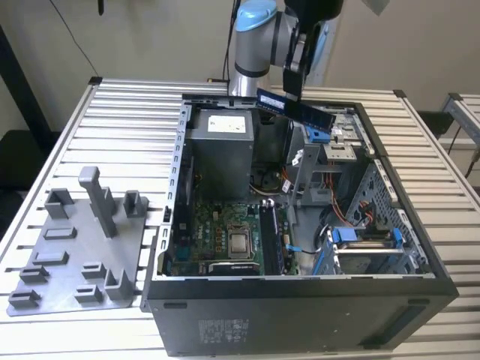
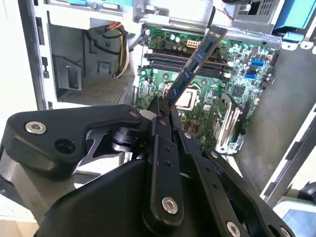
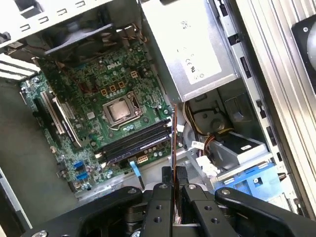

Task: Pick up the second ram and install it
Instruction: 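Insert the second ram into the second slot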

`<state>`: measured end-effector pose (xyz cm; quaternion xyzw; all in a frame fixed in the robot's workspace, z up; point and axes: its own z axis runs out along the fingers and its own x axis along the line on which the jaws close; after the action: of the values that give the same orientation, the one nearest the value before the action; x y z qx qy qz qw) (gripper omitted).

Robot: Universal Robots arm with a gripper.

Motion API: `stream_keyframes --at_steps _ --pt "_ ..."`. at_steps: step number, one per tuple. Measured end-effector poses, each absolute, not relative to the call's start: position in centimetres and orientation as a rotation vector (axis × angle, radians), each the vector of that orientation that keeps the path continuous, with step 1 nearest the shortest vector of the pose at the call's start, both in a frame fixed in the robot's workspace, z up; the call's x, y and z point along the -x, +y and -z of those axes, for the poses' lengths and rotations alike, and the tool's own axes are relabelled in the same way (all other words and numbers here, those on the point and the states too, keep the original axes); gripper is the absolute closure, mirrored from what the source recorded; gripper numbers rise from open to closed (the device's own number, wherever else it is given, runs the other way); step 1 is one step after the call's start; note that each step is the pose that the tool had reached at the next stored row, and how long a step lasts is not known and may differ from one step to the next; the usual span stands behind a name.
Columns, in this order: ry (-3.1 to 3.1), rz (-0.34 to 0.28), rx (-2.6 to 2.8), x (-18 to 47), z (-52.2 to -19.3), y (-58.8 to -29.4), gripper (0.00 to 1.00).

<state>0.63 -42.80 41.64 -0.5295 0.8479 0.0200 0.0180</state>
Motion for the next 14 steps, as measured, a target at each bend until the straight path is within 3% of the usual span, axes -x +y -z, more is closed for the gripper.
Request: stream_keyframes --at_steps 14 --pt "2.801 -0.055 1.33 -0.63 -41.57 -42.8 0.86"
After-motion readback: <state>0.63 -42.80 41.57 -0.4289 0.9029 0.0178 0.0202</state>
